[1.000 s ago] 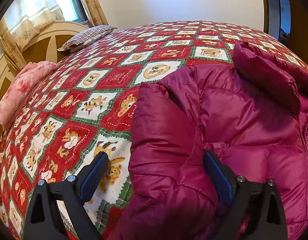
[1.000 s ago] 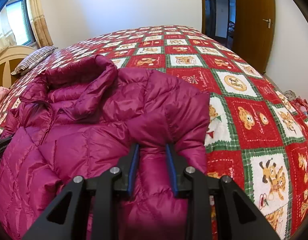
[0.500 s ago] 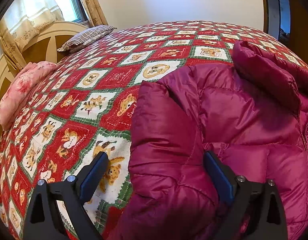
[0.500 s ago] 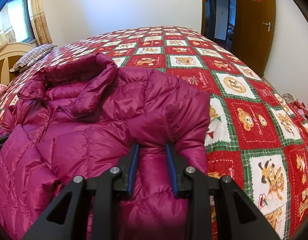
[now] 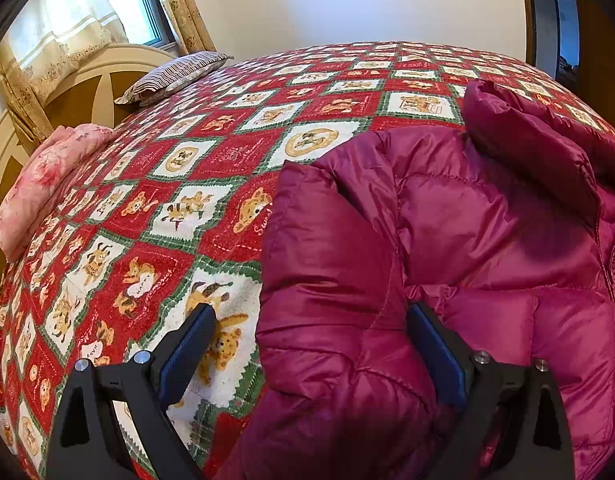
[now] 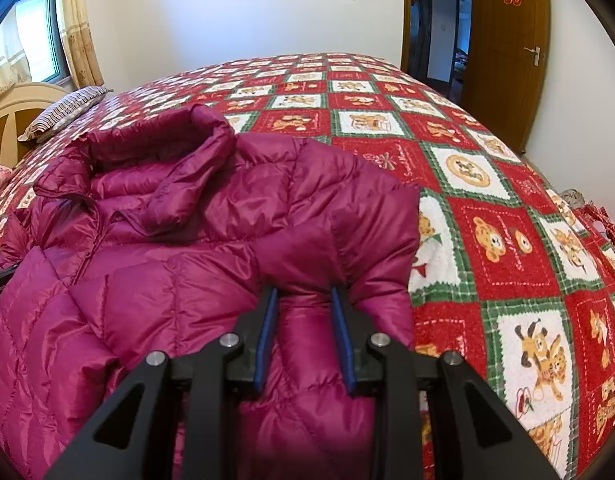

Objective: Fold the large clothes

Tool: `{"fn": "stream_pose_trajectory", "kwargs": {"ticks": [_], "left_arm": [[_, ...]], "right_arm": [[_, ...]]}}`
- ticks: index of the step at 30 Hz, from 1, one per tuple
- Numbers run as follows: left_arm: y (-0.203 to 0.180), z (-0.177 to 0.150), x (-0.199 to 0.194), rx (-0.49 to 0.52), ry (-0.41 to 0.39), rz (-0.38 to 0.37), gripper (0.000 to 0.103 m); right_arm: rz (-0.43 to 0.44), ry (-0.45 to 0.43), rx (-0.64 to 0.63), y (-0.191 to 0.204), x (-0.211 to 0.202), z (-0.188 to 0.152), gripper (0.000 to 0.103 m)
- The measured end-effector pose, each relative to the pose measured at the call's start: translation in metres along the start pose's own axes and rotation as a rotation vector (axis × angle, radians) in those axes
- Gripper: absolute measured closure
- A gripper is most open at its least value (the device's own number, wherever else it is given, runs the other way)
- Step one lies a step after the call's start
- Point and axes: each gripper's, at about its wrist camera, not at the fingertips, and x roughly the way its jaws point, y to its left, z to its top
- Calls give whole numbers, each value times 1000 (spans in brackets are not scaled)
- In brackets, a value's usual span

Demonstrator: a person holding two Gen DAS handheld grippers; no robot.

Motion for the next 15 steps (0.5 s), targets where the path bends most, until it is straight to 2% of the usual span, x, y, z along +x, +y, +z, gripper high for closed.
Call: {"fn": "stream_pose_trajectory", "kwargs": {"ticks": [6, 10, 12, 13, 15], "left_arm": [[-3, 2, 0, 21, -2, 23, 6], [3, 9, -18, 45, -5, 26, 6], [14, 18, -42, 12, -55, -33, 6], [20, 27, -56, 3, -98, -66, 6], [21, 45, -70, 9, -136, -80, 6]], "right_arm": [[-14, 6, -13, 2, 0, 1, 72], [-2, 40, -33, -1, -3, 8, 70], [29, 44, -13, -8, -12, 15, 69], [45, 29, 0, -12, -20, 20, 66], [60, -13, 4, -15, -32, 33, 51]]}}
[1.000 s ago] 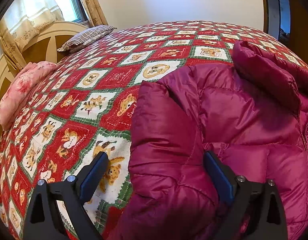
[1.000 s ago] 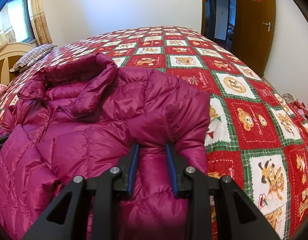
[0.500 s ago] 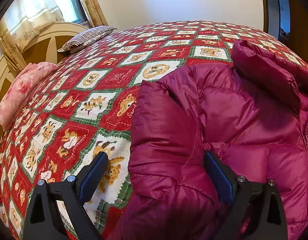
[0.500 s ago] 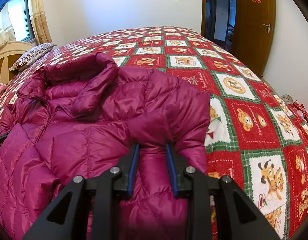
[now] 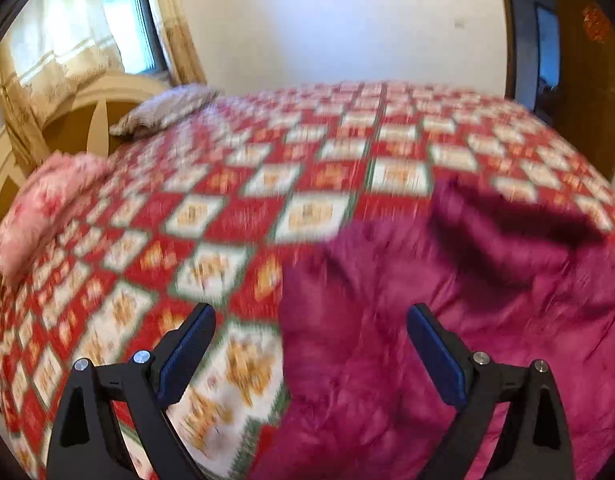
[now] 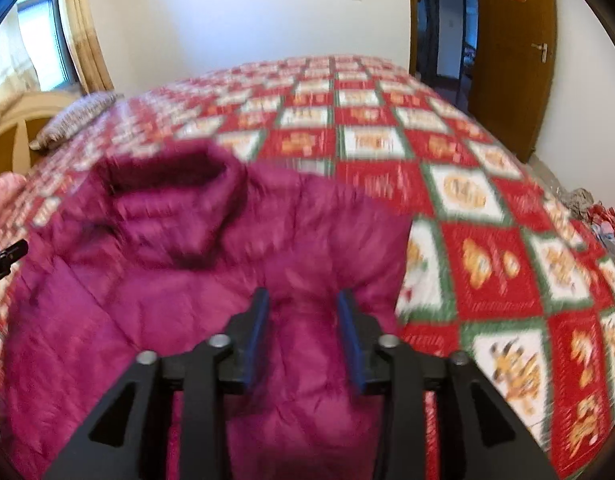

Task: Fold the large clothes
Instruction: 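Lift the hem with both grippers and fold it toward the collar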

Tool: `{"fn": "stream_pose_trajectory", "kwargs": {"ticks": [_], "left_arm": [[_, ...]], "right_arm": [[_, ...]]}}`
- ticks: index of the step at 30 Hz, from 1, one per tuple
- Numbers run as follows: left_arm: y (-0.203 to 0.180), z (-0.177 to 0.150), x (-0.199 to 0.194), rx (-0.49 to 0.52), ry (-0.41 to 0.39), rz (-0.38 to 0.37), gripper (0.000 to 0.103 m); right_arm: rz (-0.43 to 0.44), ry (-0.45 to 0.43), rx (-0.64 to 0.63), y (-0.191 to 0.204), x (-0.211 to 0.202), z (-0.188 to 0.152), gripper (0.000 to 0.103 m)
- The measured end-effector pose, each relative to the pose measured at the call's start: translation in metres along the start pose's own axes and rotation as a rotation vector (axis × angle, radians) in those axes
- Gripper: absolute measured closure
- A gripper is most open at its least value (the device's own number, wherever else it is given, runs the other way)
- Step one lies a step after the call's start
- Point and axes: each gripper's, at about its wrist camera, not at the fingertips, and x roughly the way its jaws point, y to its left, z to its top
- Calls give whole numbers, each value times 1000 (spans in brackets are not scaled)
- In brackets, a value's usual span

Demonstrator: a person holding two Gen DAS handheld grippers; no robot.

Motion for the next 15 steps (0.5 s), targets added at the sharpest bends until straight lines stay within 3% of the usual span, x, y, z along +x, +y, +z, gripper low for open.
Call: {"fn": "stream_pose_trajectory", "kwargs": {"ticks": [2, 5, 8, 12, 15], "left_arm": [[-6, 23, 2, 4, 9, -48, 6], [-20, 49, 20, -8, 51, -92, 6], [-44, 63, 48, 44, 85, -69, 6], [-66, 65, 86, 93, 141, -54, 6], [-74, 64, 101, 121, 128, -55, 8]], "right_arm": [[15, -29, -12, 4, -5, 15, 37], [52, -20, -58, 20, 2, 39, 37], [42, -10, -144, 42, 18, 57, 37], [38, 34, -220, 60, 49, 73, 37], [26, 68, -273, 69, 71, 79, 37]]}}
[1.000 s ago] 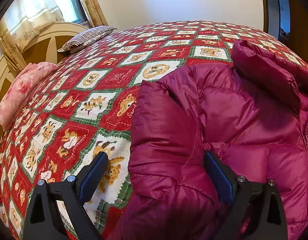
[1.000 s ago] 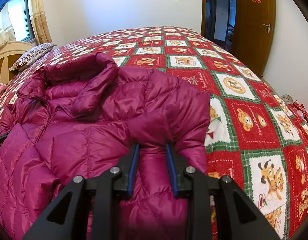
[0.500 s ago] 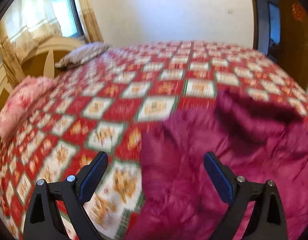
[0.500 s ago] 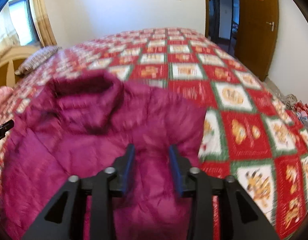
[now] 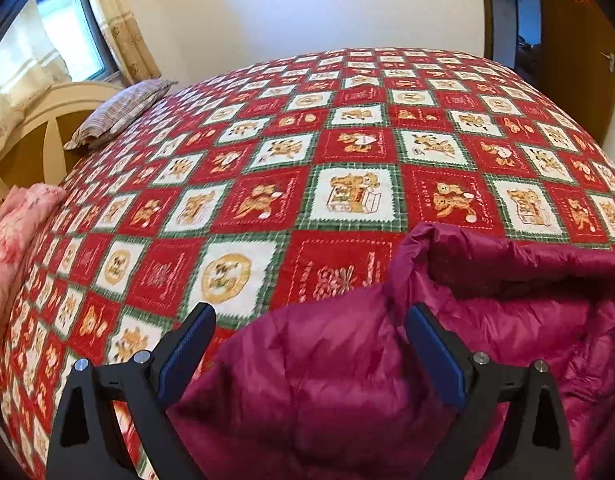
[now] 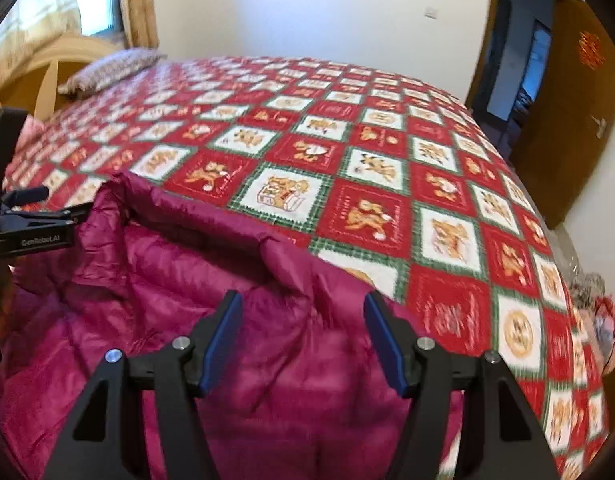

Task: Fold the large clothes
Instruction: 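Lift the hem with both grippers and fold it toward the collar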

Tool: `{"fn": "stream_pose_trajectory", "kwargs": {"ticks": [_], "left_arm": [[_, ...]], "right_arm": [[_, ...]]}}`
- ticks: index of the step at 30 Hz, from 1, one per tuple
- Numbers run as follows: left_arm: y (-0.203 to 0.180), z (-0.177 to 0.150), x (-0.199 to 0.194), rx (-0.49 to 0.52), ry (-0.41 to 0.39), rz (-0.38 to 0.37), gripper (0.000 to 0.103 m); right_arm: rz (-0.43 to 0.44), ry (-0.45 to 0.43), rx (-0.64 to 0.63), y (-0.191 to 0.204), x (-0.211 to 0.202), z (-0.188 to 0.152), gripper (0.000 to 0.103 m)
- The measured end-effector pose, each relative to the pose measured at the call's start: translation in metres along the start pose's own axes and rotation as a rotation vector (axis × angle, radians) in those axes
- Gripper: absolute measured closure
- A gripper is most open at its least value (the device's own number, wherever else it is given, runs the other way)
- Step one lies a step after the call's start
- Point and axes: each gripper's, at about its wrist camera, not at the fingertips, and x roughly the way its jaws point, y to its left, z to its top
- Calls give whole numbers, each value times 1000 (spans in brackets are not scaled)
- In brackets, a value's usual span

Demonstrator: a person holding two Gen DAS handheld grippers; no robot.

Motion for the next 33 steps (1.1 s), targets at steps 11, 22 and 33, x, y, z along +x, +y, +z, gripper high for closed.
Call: {"fn": "stream_pose_trajectory", "kwargs": {"ticks": [11, 22, 33], "left_arm": [[-8, -12, -20, 80, -44, -214, 99], [-11, -55, -20, 105, -29, -211, 101], [19, 2, -46, -124, -104, -299, 89]], "right_arm": [[28, -17, -76, 2, 4, 1, 90], [-23, 7, -84, 0, 13, -28, 92], [-31, -29, -74, 0, 19, -35, 92]]}}
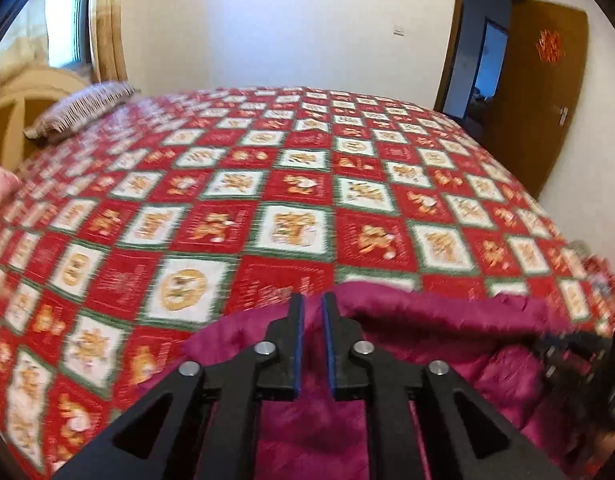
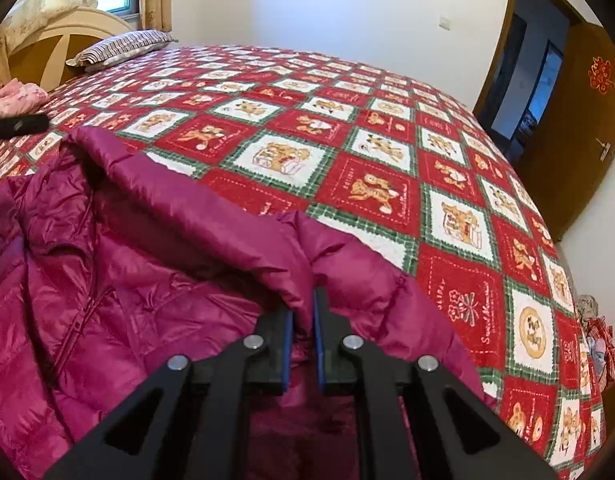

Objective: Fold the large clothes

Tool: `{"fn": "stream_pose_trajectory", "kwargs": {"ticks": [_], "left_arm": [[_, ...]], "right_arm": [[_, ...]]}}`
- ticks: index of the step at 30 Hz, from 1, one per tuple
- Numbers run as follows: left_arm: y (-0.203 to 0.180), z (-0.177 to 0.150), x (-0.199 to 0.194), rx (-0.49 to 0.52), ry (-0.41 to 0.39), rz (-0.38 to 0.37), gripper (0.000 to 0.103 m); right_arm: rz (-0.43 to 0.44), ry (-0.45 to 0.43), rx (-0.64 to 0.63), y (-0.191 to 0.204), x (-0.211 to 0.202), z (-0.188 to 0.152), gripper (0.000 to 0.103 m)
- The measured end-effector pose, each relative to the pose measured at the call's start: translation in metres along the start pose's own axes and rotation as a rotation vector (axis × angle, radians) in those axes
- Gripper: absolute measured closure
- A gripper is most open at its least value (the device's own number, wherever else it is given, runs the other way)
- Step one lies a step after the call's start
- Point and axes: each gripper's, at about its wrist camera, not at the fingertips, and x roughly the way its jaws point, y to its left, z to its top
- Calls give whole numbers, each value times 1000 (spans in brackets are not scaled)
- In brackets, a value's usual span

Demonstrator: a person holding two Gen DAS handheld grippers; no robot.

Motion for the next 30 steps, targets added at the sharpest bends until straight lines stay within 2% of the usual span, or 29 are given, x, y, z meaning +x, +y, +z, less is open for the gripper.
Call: {"fn": "stream_pose_trajectory", "kwargs": {"ticks": [2, 3, 4, 6, 9, 12, 14, 17, 21, 24, 25, 27, 30], "left_arm": [[-3, 8, 10, -50, 8, -47, 67], [-5, 12, 16, -73, 19, -62, 45], [-8, 14, 19, -85, 18, -58, 31], [-18, 18, 25, -73, 15, -40, 30], [-34, 24, 39, 7, 35, 82, 30], [-40, 10, 55, 93, 111, 245, 30], [-36, -8, 60, 132, 148, 289, 30], [-31, -33, 63, 135, 181, 279, 30], [-29, -52, 67, 115, 157, 275, 29], [-27, -52, 69, 95, 155, 258, 28], [-25, -49, 67, 81, 160, 241, 28], [-20, -45, 59, 46, 160, 208, 28], [-16, -31, 34, -23, 104, 141, 28]], "right_arm": [[3, -21, -5, 0, -2, -2, 92], [6, -26, -4, -1, -3, -3, 92], [12, -29, -2, -2, -3, -4, 92], [23, -32, 5, -3, -2, -6, 92], [21, -32, -3, -1, 1, -7, 92], [19, -34, -7, 0, 1, -7, 92], [25, -32, 2, 0, 1, -8, 92], [25, -31, 8, 1, 1, -8, 92], [17, -39, 5, -1, -6, -7, 90], [41, -70, 40, -9, -29, -4, 86], [50, -81, 49, -11, -39, -3, 83], [45, -98, 60, -14, -57, -1, 81], [78, -147, 133, -21, -82, 11, 77]]}}
